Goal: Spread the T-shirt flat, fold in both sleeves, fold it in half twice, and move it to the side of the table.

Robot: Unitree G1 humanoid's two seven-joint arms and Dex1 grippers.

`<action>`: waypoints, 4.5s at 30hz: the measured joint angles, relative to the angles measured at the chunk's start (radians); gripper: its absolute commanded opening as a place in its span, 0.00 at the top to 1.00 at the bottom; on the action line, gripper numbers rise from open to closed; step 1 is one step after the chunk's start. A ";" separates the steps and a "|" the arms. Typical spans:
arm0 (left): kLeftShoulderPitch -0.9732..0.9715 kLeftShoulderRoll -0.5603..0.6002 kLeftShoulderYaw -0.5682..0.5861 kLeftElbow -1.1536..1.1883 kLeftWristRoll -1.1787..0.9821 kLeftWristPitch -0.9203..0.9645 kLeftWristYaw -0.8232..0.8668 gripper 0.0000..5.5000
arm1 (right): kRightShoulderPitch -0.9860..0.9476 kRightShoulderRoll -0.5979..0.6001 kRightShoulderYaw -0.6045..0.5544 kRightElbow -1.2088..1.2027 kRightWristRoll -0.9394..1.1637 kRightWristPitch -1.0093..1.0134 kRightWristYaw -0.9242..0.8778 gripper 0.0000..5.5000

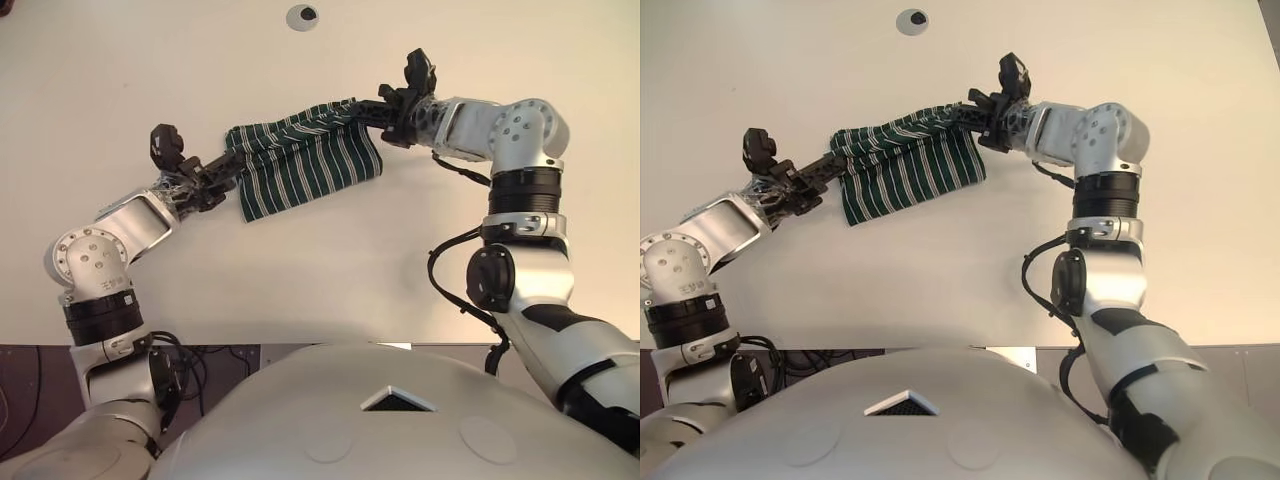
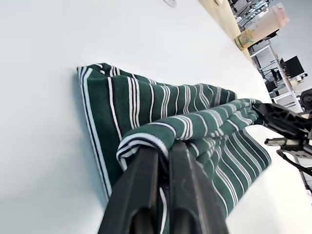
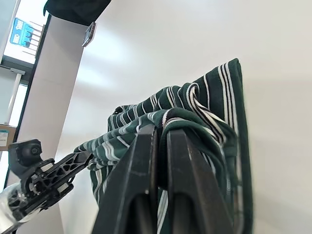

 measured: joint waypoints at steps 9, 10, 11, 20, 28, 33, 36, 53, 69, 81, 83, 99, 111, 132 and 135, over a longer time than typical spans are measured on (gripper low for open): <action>-0.123 -0.026 -0.038 0.144 0.132 -0.036 -0.038 0.93 | -0.028 0.003 -0.017 0.075 -0.036 -0.071 -0.002 1.00; -0.136 -0.039 -0.037 0.158 0.147 -0.047 -0.037 0.91 | -0.032 0.003 -0.018 0.086 -0.041 -0.075 -0.003 1.00; -0.150 -0.048 -0.036 0.175 0.155 -0.054 -0.036 0.88 | -0.038 0.004 -0.020 0.095 -0.043 -0.082 -0.003 1.00; -0.299 -0.174 0.021 0.327 0.211 -0.182 -0.013 0.69 | -0.109 0.048 -0.141 0.229 -0.040 -0.300 -0.084 0.78; -0.468 -0.242 0.078 0.628 0.339 -0.431 0.036 0.69 | -0.195 0.070 -0.198 0.357 -0.090 -0.567 -0.138 0.78; -0.425 -0.232 0.030 0.517 0.408 -0.456 -0.008 0.69 | -0.129 0.038 0.006 0.152 -0.172 -0.572 0.107 0.78; -0.353 -0.192 -0.015 0.327 0.430 -0.454 -0.066 0.69 | -0.038 -0.038 0.137 -0.001 -0.212 -0.568 0.276 0.78; -0.284 -0.093 -0.344 0.494 0.844 -0.707 -0.256 0.69 | -0.087 0.012 0.355 0.306 -0.504 -0.727 0.218 0.78; -0.285 -0.108 -0.320 0.543 0.917 -0.769 -0.254 0.69 | -0.185 0.000 0.257 0.588 -0.562 -0.859 0.108 0.78; -0.284 -0.160 -0.140 0.321 0.770 -0.681 -0.183 0.69 | -0.135 -0.013 0.342 0.452 -0.596 -1.097 0.498 0.78; -0.277 -0.159 -0.133 0.317 0.771 -0.675 -0.180 0.69 | -0.116 -0.011 0.366 0.450 -0.601 -1.098 0.553 0.78; -0.192 -0.157 -0.099 0.259 0.771 -0.644 -0.173 0.69 | -0.110 -0.046 0.468 0.570 -0.744 -1.098 0.548 0.78; -0.152 -0.162 -0.086 0.230 0.770 -0.642 -0.161 0.69 | -0.058 -0.454 0.282 0.705 -0.691 -1.029 0.278 0.78; -0.113 -0.193 -0.046 0.160 0.751 -0.646 -0.112 0.69 | 0.059 -0.194 0.020 -0.801 -0.241 0.418 0.036 0.78; -0.103 -0.197 -0.046 0.143 0.751 -0.646 -0.104 0.69 | 0.049 -0.142 0.047 -0.761 -0.283 0.346 -0.025 0.78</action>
